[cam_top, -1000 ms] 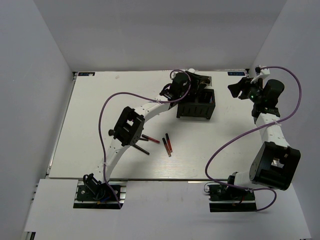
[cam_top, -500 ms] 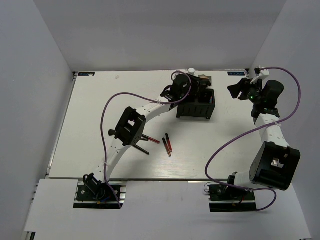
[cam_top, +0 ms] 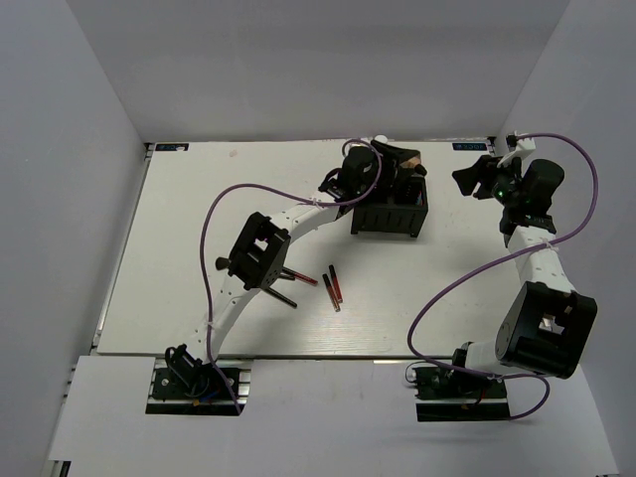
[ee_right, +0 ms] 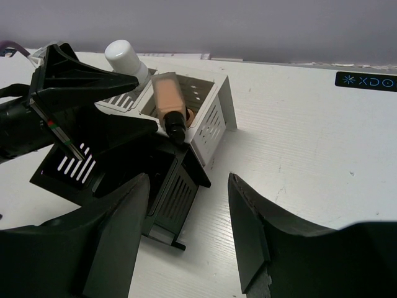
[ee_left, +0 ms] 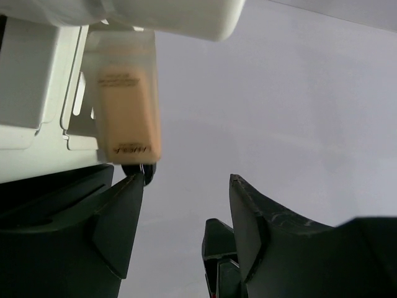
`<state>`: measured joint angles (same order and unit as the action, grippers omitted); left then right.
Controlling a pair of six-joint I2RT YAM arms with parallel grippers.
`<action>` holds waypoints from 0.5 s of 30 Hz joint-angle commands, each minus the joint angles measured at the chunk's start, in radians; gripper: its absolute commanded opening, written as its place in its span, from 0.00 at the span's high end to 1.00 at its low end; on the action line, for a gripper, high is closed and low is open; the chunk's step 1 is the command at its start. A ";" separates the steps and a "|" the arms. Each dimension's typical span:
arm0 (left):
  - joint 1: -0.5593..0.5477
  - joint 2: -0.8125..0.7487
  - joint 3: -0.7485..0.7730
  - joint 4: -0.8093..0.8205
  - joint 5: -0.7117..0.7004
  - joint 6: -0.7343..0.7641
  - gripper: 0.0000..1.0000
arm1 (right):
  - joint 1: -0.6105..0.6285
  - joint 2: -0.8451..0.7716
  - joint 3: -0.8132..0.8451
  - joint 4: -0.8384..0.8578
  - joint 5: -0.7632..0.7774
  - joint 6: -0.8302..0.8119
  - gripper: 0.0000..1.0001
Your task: Organize the makeup
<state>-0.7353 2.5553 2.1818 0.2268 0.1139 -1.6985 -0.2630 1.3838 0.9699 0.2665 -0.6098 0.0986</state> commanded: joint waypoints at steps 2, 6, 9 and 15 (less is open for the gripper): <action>0.001 -0.013 0.021 -0.003 0.020 -0.013 0.32 | -0.007 -0.026 0.006 0.054 -0.018 0.006 0.40; 0.001 -0.032 0.019 -0.004 0.035 -0.012 0.29 | -0.007 -0.026 0.007 0.054 -0.027 0.006 0.40; 0.001 -0.041 0.018 -0.003 0.044 -0.010 0.29 | -0.005 -0.026 0.007 0.053 -0.030 0.004 0.40; 0.010 -0.105 0.010 -0.010 0.093 0.040 0.30 | -0.004 -0.028 0.016 0.036 -0.064 -0.025 0.39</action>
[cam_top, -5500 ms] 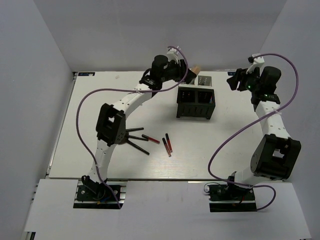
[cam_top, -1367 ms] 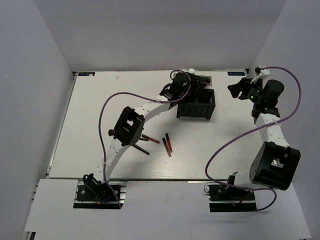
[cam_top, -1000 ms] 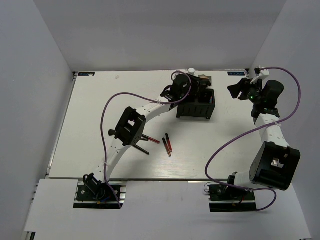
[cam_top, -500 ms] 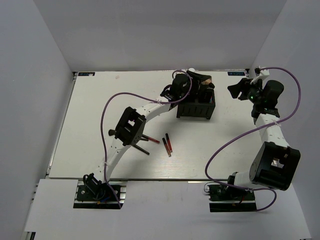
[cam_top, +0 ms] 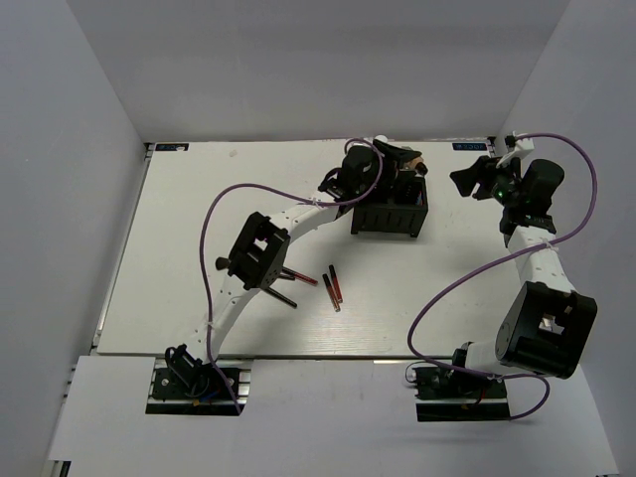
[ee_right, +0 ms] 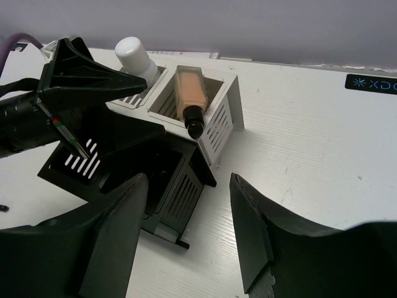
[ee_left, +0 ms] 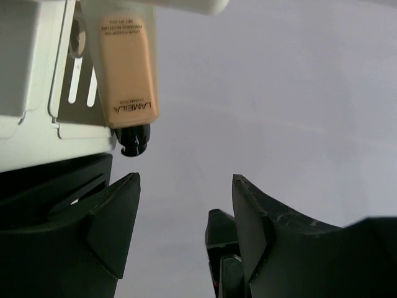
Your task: Organize the makeup
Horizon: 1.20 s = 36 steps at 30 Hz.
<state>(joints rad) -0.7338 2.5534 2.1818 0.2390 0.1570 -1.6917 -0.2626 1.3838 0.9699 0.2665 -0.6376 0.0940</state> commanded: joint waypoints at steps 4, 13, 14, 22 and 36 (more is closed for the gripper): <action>0.008 -0.195 -0.011 -0.090 0.122 0.196 0.30 | -0.001 -0.023 0.033 0.010 -0.118 -0.062 0.37; 0.017 -0.639 -0.392 -0.320 0.129 0.573 0.19 | 0.034 0.078 0.161 -0.105 -0.231 -0.195 0.31; 0.017 -0.680 -0.437 -0.325 0.090 0.592 0.19 | 0.037 0.090 0.186 -0.116 -0.223 -0.204 0.32; 0.027 -1.178 -0.875 -0.459 -0.238 0.722 0.17 | 0.137 0.318 0.456 -0.246 -0.105 -0.292 0.34; 0.027 -1.697 -1.252 -0.779 -0.585 0.623 0.14 | 0.252 0.573 0.765 -0.454 0.101 -0.431 0.33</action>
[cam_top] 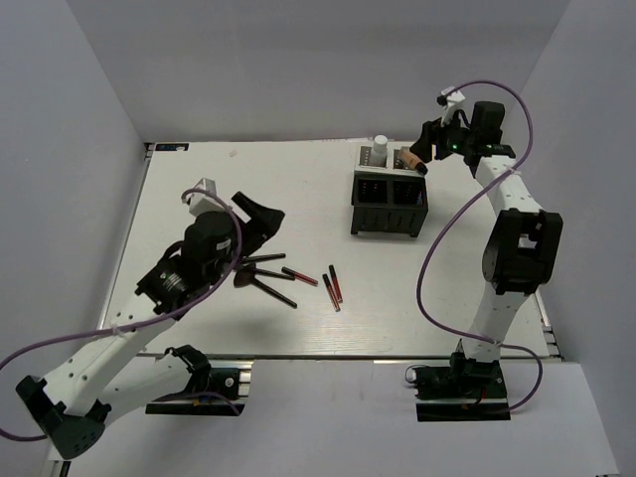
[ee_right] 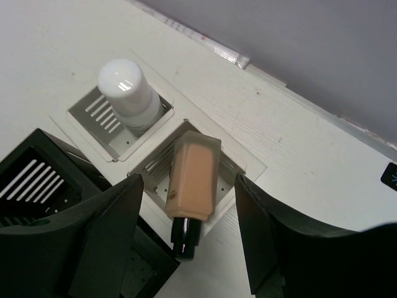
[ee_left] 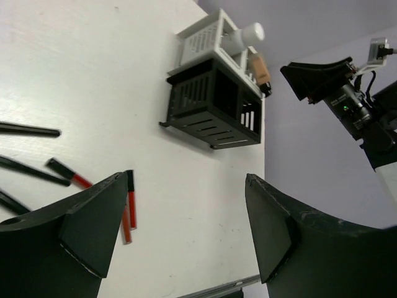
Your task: Organize the makeup
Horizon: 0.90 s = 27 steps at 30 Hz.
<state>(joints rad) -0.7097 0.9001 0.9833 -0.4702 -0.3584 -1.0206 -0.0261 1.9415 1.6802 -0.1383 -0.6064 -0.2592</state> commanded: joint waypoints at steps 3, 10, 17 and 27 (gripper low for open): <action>0.003 -0.058 -0.064 -0.082 -0.071 -0.059 0.14 | 0.023 0.036 0.059 -0.055 0.095 -0.103 0.33; 0.003 -0.021 -0.055 -0.085 -0.056 -0.056 0.13 | 0.071 0.068 0.076 -0.053 0.146 -0.144 0.34; 0.003 -0.013 -0.055 -0.084 -0.053 -0.058 0.13 | 0.086 0.094 0.098 -0.040 0.232 -0.164 0.34; 0.003 -0.018 -0.058 -0.091 -0.057 -0.068 0.13 | 0.100 0.111 0.099 -0.037 0.333 -0.173 0.34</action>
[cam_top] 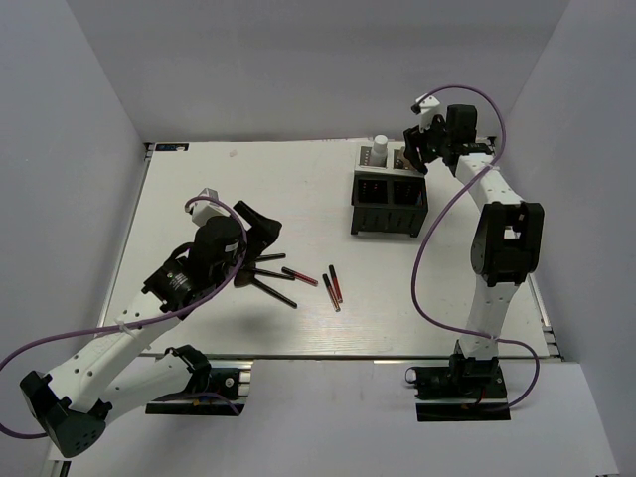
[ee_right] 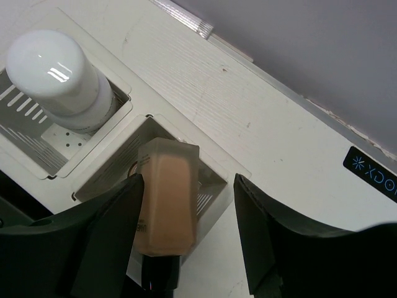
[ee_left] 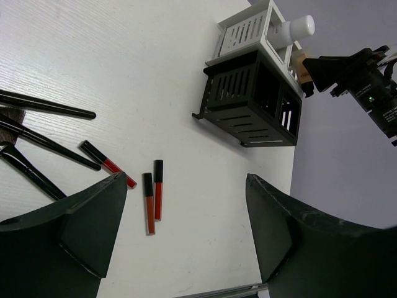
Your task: Organize the makeup
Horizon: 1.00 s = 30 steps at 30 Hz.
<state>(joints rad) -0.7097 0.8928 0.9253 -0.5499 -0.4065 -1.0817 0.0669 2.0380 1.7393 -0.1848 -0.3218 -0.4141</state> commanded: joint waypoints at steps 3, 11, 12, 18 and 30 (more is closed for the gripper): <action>0.003 -0.011 0.000 -0.015 -0.009 -0.007 0.13 | 0.007 0.017 0.039 0.007 0.069 -0.023 0.35; 0.003 -0.018 -0.008 -0.019 -0.011 -0.015 0.13 | 0.007 0.007 0.037 0.022 0.155 -0.029 0.36; 0.003 -0.018 -0.008 -0.021 -0.011 -0.015 0.13 | 0.007 0.002 0.035 0.022 0.152 -0.026 0.36; 0.003 -0.018 -0.006 -0.019 -0.011 -0.014 0.13 | 0.008 -0.019 0.023 0.022 0.153 -0.018 0.36; 0.003 0.015 -0.005 -0.107 -0.054 -0.011 0.13 | -0.004 -0.165 -0.087 0.071 -0.148 0.093 0.32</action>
<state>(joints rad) -0.7097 0.8978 0.9241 -0.6014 -0.4217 -1.0897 0.0669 1.9739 1.6619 -0.1696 -0.3782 -0.3706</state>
